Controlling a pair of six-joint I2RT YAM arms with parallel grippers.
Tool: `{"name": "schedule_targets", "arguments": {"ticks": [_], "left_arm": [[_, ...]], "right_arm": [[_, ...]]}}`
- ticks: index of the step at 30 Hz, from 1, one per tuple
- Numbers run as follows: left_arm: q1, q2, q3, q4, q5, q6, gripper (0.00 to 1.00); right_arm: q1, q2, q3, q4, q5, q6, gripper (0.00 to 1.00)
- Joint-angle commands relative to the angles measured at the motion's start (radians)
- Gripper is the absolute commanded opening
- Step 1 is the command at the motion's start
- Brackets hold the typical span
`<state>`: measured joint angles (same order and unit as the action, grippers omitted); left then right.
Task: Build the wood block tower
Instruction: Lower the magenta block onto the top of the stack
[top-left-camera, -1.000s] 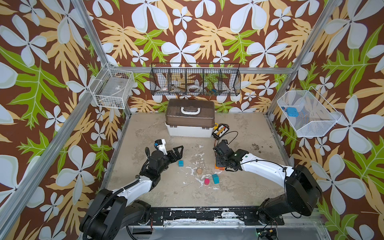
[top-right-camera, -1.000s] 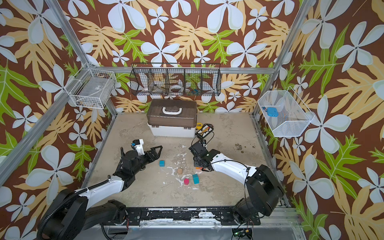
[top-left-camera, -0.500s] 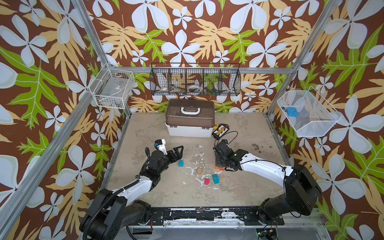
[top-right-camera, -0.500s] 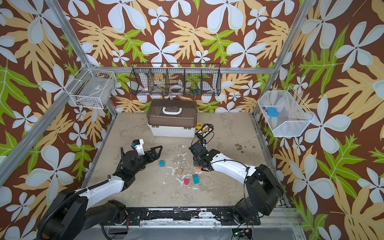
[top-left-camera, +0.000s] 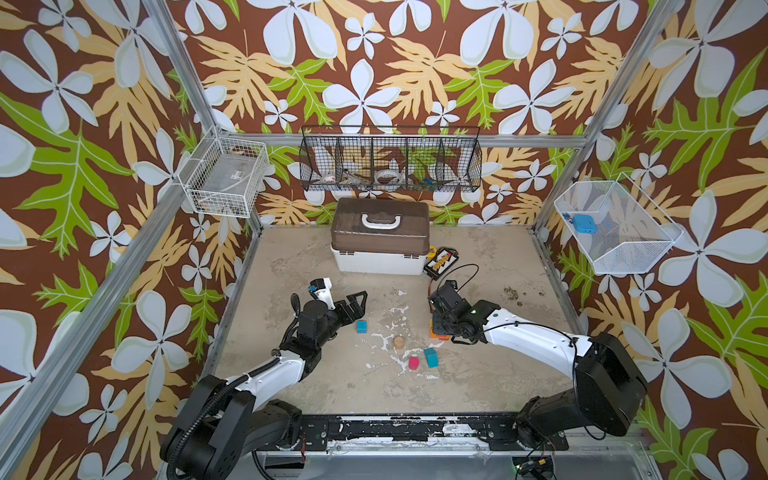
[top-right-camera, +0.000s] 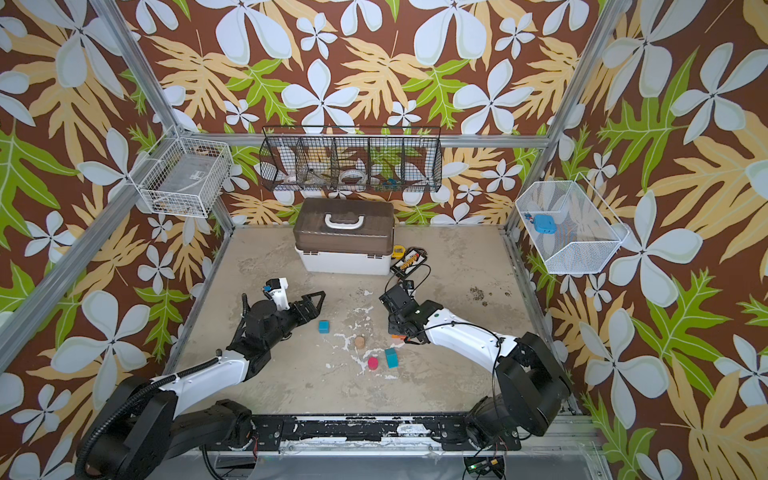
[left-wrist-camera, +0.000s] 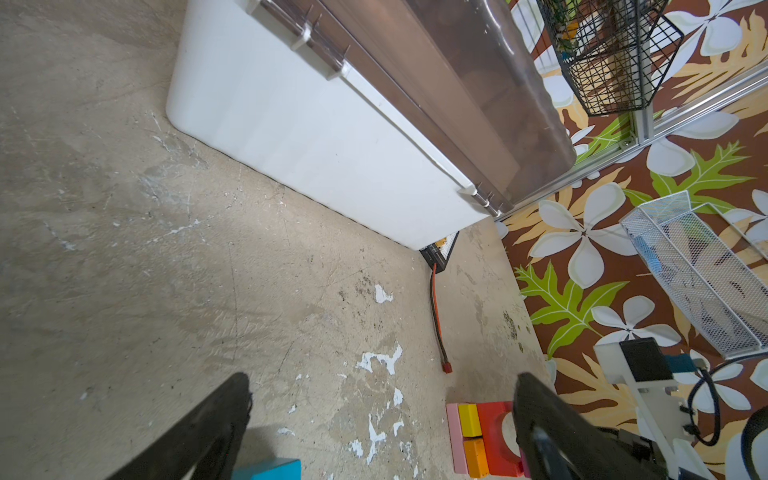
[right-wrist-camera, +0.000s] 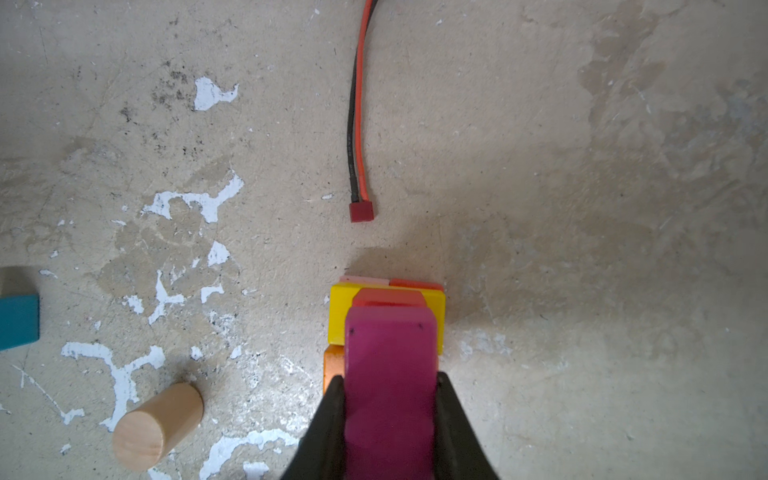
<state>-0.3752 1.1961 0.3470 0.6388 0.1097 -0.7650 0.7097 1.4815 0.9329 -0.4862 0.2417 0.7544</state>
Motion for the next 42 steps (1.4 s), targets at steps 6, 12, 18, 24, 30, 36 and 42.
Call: {"name": "schedule_targets", "arguments": {"ticks": [6,12,18,24,30,36,42], "left_arm": [[0.0,0.003,0.007,0.002,0.002,0.0,1.0],[0.001,0.003,0.007,0.002,0.003,0.0,1.0],[0.001,0.003,0.006,0.003,0.004,0.0,1.0],[0.001,0.003,0.007,0.003,0.005,-0.001,1.0],[0.0,0.003,0.006,0.003,0.005,0.0,1.0],[0.001,0.005,0.006,0.002,0.007,0.0,1.0],[0.0,0.007,0.006,0.005,0.01,-0.002,1.0]], "right_arm": [[0.0,0.016,0.002,0.01,-0.001,0.002,0.24],[0.0,0.025,0.007,0.011,-0.001,0.001,0.24],[0.0,0.024,0.012,0.005,0.005,0.003,0.32],[-0.001,0.022,0.017,-0.002,0.01,0.006,0.39],[0.0,0.018,0.02,-0.007,0.023,0.008,0.39],[0.0,0.023,0.03,-0.018,0.041,0.017,0.42],[-0.001,0.033,0.035,-0.021,0.056,0.023,0.42]]}}
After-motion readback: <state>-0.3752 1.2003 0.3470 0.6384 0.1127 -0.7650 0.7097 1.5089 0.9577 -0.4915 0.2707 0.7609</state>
